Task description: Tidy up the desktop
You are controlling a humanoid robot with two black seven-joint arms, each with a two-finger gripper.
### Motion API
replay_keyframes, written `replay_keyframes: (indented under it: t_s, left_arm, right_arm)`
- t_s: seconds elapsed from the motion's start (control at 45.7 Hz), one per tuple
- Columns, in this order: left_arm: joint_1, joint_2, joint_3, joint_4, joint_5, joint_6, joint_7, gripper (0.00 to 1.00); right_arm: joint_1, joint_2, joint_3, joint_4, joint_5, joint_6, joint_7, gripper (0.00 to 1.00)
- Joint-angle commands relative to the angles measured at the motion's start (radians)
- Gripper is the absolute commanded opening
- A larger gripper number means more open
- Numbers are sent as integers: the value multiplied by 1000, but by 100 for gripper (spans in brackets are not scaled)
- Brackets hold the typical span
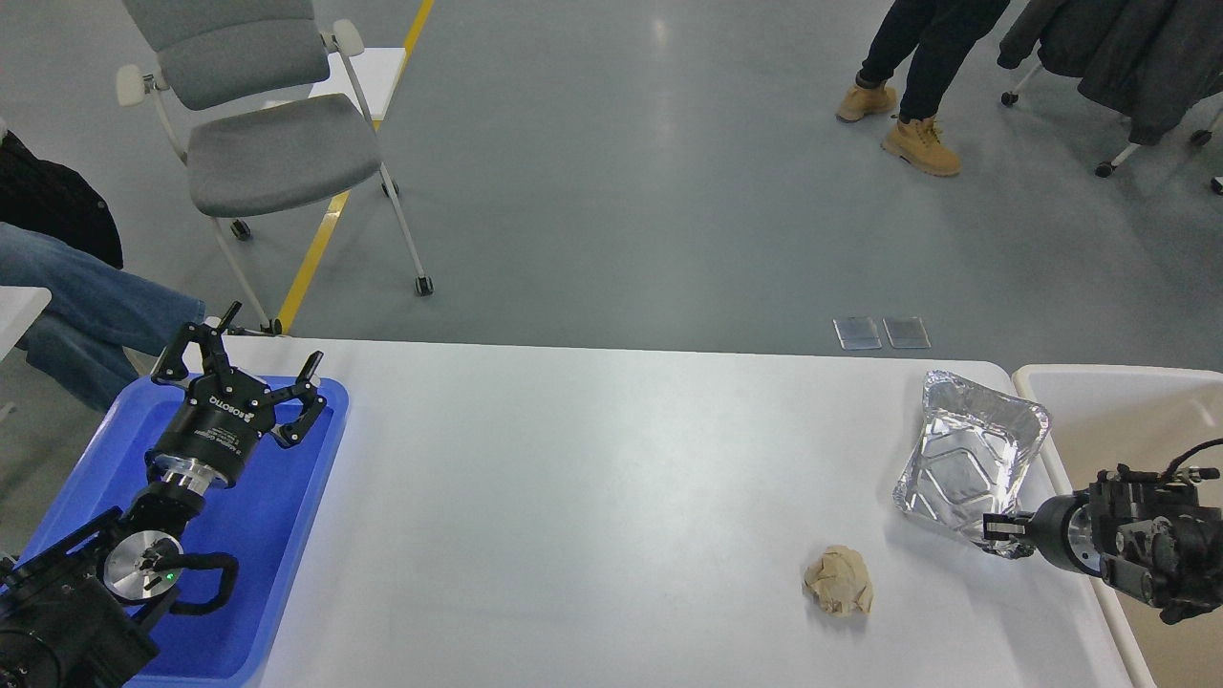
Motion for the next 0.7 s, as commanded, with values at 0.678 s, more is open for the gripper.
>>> replay_keyframes:
  t_s: [0.678]
  left_arm:
    - [-2,0,0,0,0,0,0,99]
  right_arm:
    - [769,-307,-128,700,-133,184,2,0]
